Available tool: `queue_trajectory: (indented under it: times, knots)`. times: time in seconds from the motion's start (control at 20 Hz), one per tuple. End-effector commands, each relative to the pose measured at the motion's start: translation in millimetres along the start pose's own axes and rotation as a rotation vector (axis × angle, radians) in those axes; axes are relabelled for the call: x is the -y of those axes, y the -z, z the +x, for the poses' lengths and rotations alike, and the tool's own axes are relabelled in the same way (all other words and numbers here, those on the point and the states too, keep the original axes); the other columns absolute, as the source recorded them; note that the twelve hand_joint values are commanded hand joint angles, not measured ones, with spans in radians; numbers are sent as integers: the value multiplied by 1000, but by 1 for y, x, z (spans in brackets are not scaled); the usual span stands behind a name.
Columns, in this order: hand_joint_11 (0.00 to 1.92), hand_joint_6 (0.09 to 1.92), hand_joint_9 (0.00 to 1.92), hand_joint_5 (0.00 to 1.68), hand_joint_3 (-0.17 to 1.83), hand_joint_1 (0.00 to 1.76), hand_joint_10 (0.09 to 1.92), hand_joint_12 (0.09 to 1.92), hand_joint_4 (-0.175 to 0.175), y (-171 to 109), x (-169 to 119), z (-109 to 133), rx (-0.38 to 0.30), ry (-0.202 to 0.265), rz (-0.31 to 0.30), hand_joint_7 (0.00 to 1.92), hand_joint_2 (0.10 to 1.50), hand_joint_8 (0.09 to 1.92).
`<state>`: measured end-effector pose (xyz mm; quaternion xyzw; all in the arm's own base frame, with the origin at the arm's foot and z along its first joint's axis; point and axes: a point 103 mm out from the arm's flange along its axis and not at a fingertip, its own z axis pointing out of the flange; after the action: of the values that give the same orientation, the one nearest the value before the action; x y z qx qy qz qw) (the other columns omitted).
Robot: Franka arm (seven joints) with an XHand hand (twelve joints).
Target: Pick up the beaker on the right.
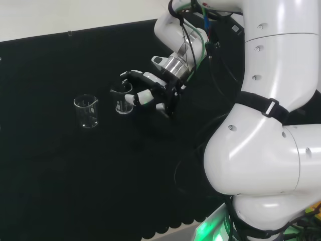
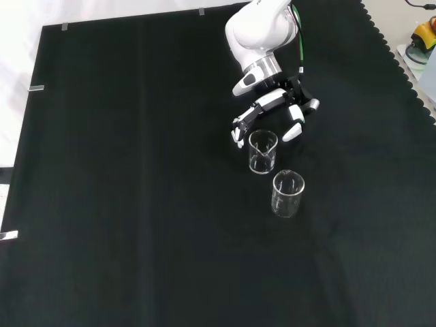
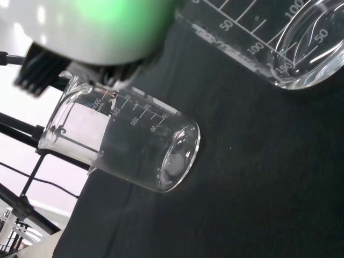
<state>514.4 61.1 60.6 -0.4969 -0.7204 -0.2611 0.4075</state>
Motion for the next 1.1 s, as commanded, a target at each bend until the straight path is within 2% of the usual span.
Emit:
queue_trajectory:
  times: [0.05,1.1]
  knots:
    - [0,572,409,213,1220,1002,678,1227,-75,-5,-2,0,-4,3,-10,301,297,851]
    - [0,579,425,241,1199,1008,674,1250,-70,-12,-4,-5,-15,2,-21,336,299,841]
